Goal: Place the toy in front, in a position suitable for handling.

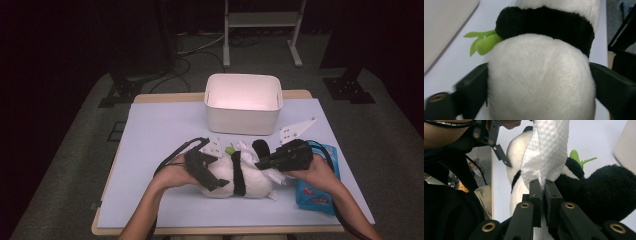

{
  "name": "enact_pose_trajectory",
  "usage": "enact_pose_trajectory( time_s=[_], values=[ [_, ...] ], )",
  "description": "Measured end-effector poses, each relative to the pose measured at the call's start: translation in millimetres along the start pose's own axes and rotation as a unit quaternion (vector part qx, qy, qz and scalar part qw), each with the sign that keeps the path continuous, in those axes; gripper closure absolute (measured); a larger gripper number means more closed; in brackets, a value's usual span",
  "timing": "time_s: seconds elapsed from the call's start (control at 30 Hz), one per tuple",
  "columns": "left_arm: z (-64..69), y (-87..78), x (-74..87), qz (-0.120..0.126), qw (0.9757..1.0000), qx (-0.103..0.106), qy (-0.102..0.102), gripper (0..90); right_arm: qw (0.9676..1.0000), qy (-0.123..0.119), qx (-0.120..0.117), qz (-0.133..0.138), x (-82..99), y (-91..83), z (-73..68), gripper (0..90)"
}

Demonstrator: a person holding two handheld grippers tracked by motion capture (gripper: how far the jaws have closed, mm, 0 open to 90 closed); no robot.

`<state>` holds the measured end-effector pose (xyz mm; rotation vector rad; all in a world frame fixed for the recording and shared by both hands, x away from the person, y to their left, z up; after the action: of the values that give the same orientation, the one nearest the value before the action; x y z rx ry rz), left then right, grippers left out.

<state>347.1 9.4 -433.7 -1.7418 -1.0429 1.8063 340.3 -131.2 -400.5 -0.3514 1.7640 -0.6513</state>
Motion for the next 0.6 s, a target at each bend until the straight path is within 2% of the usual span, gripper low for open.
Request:
enact_pose_trajectory(
  time_s=[0.07, 0.2, 0.3, 0.43, 0.5, 0.6],
  values=[
    [-1.1, -3.3, -1.1, 0.008, 0.9998, -0.013, 0.016, 29.9, 1.0000, 0.002, 0.002, 0.004, 0.2, -1.2, 1.6, 84.6],
    [-4.6, -5.3, -2.7, 0.012, 0.9989, -0.036, 0.028, 38.4, 0.9999, 0.003, 0.009, 0.010, -3.0, -3.1, 4.2, 84.7],
    [-7.4, -8.0, -5.5, 0.021, 0.9981, -0.046, 0.036, 39.3, 0.9999, 0.001, 0.012, 0.011, -7.1, -4.7, 5.6, 84.7],
    [-13.7, -12.6, -11.2, 0.026, 0.9942, -0.087, 0.057, 39.8, 0.9997, 0.000, 0.021, 0.010, -11.6, -5.8, 8.7, 84.3],
    [-14.2, -12.1, -11.3, 0.025, 0.9930, -0.094, 0.067, 39.6, 0.9997, -0.001, 0.023, 0.008, -12.9, -4.4, 9.6, 84.3],
    [-11.6, -11.3, -7.9, 0.023, 0.9929, -0.088, 0.077, 38.3, 0.9996, -0.002, 0.023, 0.012, -16.1, -2.9, 10.5, 84.2]
  ],
)
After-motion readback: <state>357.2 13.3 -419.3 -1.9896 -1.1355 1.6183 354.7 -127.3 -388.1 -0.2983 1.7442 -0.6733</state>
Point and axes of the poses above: each handheld gripper's, and its own axes: y roughly forward along the jaws, x roughly out of its underside, z roughly to its right, the point moved 10 cm from there along y, roughly forward along the jaws
